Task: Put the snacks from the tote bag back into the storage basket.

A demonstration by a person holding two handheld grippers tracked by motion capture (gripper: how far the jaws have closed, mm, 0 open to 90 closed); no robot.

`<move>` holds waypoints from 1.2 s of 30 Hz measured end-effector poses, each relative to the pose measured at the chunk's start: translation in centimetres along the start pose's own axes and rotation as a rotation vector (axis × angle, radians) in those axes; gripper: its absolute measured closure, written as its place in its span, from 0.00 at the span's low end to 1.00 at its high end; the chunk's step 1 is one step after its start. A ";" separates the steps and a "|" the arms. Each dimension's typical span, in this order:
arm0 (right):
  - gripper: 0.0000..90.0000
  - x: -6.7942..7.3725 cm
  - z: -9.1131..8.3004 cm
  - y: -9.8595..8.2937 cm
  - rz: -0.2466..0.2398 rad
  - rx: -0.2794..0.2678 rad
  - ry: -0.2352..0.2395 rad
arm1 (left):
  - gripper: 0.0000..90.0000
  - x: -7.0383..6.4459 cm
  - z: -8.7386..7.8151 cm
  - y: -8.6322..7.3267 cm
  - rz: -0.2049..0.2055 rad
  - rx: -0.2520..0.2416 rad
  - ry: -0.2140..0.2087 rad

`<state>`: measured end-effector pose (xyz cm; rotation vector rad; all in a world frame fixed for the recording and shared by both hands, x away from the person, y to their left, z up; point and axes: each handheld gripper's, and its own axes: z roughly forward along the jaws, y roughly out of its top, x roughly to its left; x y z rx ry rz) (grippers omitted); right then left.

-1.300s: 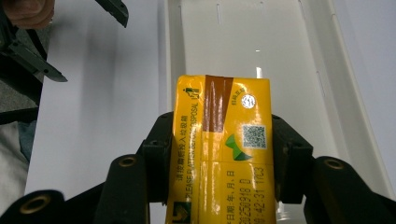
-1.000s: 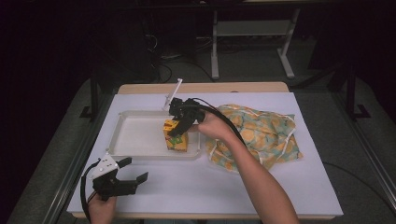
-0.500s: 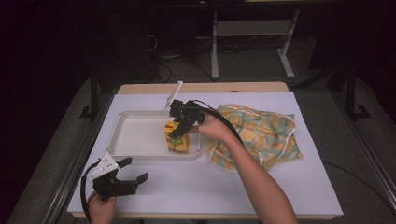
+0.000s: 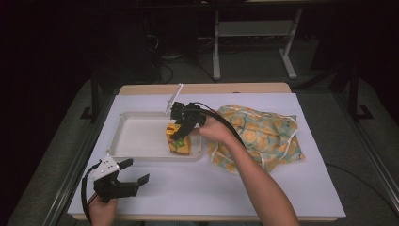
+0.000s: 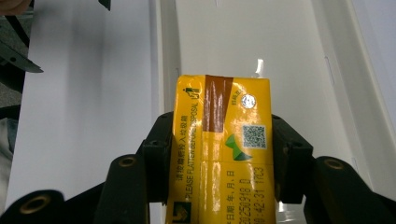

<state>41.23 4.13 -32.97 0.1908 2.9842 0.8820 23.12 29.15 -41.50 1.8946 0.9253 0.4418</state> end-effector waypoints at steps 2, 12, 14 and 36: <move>0.55 0.0 0.0 0.0 0.000 0.002 0.002 | 0.15 0.0 0.0 0.0 -0.001 0.000 0.000; 0.55 0.0 0.5 0.0 -0.003 0.006 0.010 | 0.15 0.0 0.0 0.0 -0.001 -0.001 0.001; 0.56 0.0 0.6 0.0 -0.004 0.008 0.010 | 0.15 0.0 0.0 0.0 -0.001 -0.002 0.001; 0.55 -0.1 1.4 -0.2 -0.014 0.019 0.022 | 0.15 0.0 0.0 0.0 -0.006 -0.004 -0.001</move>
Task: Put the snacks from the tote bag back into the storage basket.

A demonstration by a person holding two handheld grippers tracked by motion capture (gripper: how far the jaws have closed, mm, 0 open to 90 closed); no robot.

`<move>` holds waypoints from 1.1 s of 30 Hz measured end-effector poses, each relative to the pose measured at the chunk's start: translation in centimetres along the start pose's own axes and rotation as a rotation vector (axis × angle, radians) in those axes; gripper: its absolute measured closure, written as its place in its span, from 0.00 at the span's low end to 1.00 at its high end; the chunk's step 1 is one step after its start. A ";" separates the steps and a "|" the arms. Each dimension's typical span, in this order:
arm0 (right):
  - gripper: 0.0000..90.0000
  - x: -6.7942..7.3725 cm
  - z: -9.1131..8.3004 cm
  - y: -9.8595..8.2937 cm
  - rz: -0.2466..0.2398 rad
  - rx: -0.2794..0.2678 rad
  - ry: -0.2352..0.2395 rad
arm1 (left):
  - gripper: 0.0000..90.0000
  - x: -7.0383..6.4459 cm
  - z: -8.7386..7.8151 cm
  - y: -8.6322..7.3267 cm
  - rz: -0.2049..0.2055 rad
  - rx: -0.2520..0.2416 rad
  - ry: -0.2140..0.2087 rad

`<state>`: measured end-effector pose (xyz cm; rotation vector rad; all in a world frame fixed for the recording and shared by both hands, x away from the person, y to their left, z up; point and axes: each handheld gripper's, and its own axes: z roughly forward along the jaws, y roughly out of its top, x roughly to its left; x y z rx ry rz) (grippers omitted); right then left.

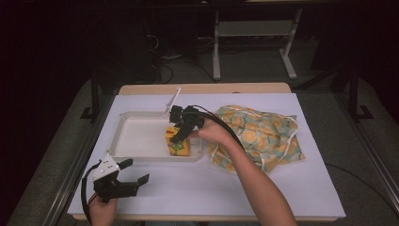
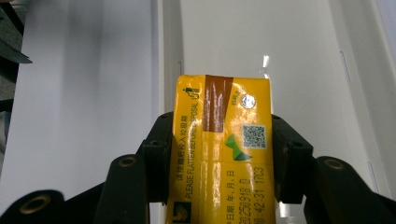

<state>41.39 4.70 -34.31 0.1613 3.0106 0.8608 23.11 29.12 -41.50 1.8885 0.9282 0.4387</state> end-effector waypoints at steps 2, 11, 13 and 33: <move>0.55 0.0 0.0 0.0 0.005 0.003 0.003 | 0.15 0.0 0.0 0.0 0.002 0.002 -0.001; 0.55 0.0 0.3 0.0 -0.003 0.004 0.005 | 0.15 0.0 0.0 0.0 0.002 0.002 -0.001; 0.55 -0.1 0.4 0.0 -0.012 0.002 0.008 | 0.15 0.0 0.0 0.0 0.000 0.001 -0.001; 0.55 -0.3 0.9 -0.8 -0.026 -0.011 0.024 | 0.15 0.0 0.0 0.0 0.010 0.010 0.001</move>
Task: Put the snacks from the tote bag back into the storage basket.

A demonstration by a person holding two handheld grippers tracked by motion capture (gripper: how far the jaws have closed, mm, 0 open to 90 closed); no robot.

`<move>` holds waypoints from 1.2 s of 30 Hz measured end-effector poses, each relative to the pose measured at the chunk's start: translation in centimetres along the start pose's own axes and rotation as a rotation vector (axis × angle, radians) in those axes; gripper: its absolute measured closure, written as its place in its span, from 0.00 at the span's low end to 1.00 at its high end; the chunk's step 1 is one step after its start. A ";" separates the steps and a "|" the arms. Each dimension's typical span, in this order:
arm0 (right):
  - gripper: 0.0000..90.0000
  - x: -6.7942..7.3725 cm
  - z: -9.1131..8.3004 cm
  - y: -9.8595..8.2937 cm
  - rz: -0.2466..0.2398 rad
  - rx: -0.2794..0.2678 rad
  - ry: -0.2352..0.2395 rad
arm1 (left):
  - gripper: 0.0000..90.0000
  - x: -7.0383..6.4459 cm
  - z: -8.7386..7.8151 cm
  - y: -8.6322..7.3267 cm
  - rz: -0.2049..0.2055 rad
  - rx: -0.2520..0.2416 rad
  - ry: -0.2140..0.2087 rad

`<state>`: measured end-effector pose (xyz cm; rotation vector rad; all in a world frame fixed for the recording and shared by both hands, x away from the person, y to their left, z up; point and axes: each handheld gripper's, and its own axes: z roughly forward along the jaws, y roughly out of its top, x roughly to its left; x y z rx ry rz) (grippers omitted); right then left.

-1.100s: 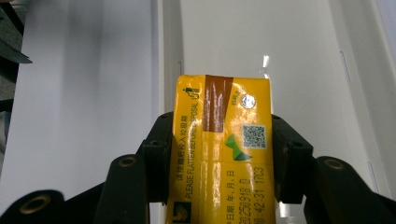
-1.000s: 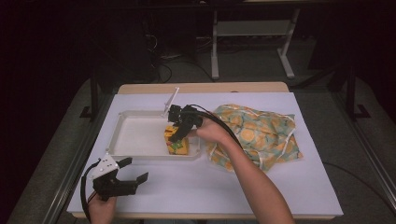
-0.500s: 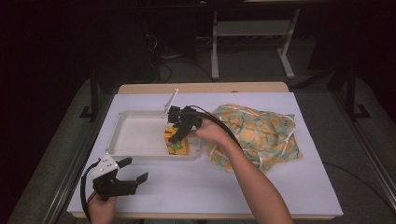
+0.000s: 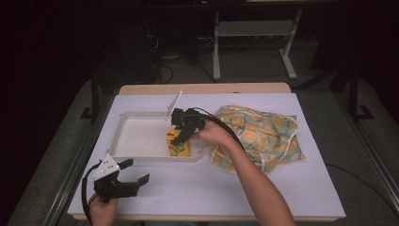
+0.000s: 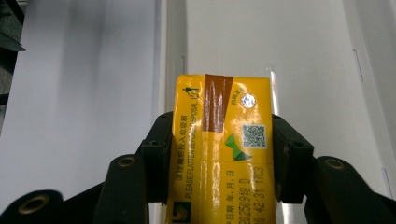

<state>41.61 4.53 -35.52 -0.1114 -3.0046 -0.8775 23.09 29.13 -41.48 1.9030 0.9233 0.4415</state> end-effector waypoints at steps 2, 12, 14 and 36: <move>0.55 0.0 0.0 0.0 0.003 0.000 0.000 | 0.15 0.0 0.0 0.0 0.000 0.001 0.000; 0.55 0.2 0.0 -0.1 0.005 -0.004 0.003 | 0.15 0.0 0.0 0.0 -0.001 0.000 0.000; 0.54 0.2 0.0 -0.1 0.007 -0.008 0.004 | 0.15 0.0 0.0 0.0 -0.001 0.000 0.000; 0.53 1.0 0.1 -0.1 -0.013 -0.004 0.011 | 0.15 -0.1 0.1 0.0 -0.004 -0.006 0.000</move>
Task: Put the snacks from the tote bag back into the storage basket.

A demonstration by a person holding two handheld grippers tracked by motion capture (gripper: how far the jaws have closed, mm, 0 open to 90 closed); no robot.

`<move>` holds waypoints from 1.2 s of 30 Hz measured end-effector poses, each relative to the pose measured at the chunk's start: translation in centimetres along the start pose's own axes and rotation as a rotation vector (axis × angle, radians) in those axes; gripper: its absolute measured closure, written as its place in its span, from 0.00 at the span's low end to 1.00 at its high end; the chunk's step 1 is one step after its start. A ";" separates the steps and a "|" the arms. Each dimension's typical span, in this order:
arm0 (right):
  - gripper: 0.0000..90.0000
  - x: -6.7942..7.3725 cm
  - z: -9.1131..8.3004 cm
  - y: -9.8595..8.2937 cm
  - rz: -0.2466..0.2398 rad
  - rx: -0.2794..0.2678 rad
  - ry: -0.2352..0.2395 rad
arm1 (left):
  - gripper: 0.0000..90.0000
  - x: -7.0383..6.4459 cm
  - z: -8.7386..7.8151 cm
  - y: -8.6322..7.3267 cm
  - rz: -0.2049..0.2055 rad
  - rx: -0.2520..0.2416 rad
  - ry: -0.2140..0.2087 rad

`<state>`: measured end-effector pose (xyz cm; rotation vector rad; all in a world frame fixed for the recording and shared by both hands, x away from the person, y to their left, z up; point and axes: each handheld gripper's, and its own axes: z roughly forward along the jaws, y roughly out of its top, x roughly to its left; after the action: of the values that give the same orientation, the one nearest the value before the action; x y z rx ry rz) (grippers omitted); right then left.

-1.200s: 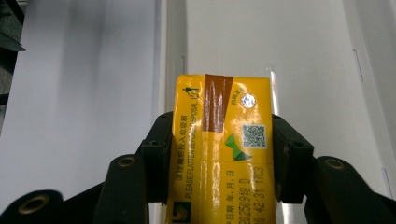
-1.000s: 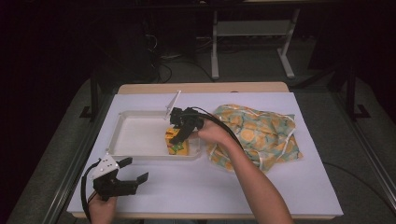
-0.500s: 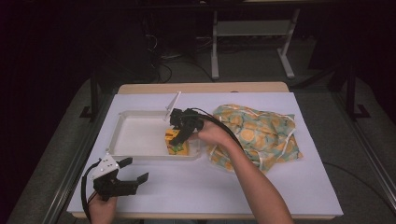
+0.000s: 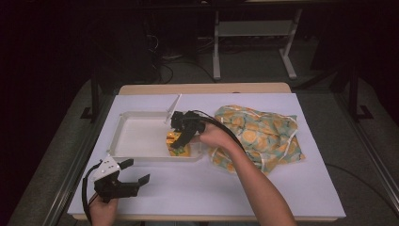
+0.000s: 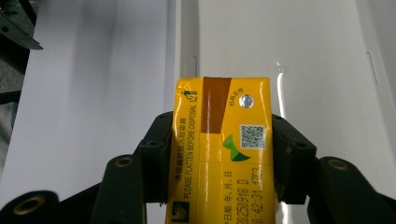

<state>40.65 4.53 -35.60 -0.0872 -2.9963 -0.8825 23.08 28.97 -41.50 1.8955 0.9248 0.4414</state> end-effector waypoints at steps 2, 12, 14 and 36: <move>0.53 0.1 0.0 0.0 -0.003 0.005 -0.004 | 0.15 0.0 0.0 0.0 0.000 0.000 0.000; 0.53 0.2 -0.1 0.1 0.001 0.007 -0.008 | 0.15 0.0 0.0 0.0 0.000 0.001 0.000; 0.52 0.2 -0.1 0.1 -0.001 0.007 -0.011 | 0.15 0.0 0.0 0.0 0.000 0.000 -0.001; 0.44 0.4 -1.2 -0.5 0.037 -0.038 -0.008 | 0.15 -0.1 0.1 0.0 -0.001 0.005 0.000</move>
<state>40.18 3.49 -34.82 -0.1463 -2.9749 -0.9379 23.09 28.86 -41.52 1.8995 0.9282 0.4387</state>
